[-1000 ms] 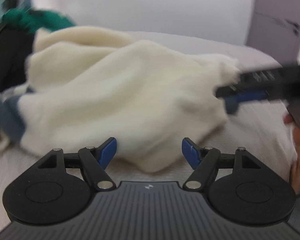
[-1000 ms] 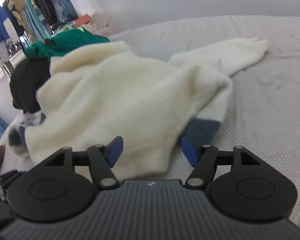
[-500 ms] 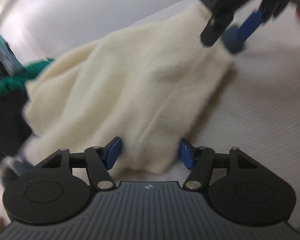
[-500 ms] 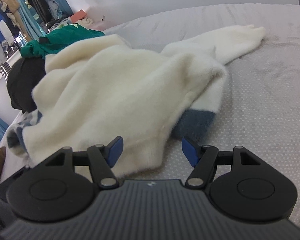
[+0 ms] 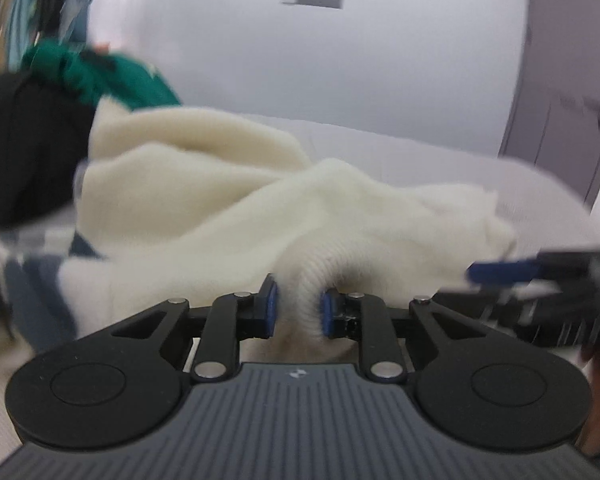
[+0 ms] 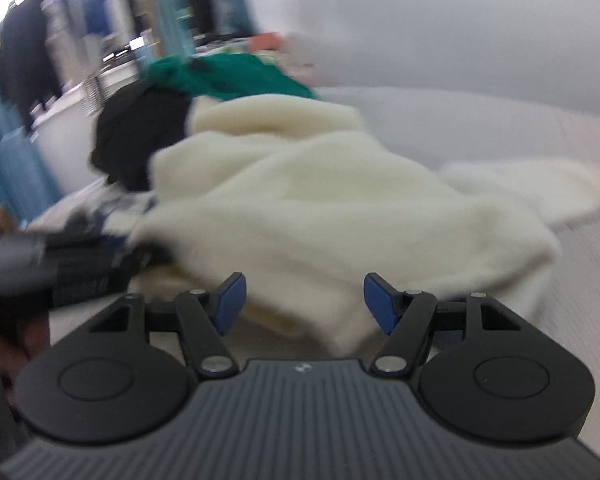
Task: Fold large clothes
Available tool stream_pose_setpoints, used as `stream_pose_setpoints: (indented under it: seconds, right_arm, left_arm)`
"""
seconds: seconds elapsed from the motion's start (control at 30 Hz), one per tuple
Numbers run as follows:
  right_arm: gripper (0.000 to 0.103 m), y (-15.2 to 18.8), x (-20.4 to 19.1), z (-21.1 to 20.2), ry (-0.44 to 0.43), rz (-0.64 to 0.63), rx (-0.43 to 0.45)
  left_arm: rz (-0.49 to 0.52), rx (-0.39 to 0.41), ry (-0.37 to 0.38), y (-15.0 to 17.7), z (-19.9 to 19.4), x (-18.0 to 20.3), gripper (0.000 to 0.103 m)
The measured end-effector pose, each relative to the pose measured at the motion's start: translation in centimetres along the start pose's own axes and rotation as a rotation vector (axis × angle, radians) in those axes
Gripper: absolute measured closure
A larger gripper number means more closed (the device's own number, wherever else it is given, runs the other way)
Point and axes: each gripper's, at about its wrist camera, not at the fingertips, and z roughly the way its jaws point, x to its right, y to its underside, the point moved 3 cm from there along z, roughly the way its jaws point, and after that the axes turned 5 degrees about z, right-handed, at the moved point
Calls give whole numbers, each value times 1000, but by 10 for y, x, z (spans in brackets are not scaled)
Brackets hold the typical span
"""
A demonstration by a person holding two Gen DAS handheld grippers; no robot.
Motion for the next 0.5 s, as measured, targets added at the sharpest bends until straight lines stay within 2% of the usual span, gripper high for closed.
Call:
stream_pose_setpoints:
  seconds: [0.1, 0.17, 0.23, 0.37, 0.43, 0.5]
  right_arm:
    - [35, 1, -26, 9, 39, -136, 44]
    - [35, 0, -36, 17, 104, -216, 70]
    - [35, 4, -47, 28, 186, -316, 79]
    - [36, 14, -60, 39, 254, -469, 64]
    - [36, 14, -60, 41, 290, -506, 69]
    - [36, 9, -56, 40, 307, -474, 84]
  left_arm:
    - [-91, -25, 28, 1, 7, -12, 78]
    - [-122, -25, 37, -1, 7, -18, 78]
    - [-141, -23, 38, -2, 5, -18, 78]
    - [-175, -12, 48, -1, 5, -20, 78]
    - [-195, -5, 60, -1, 3, -21, 78]
    - [-201, 3, 62, 1, 2, -21, 79]
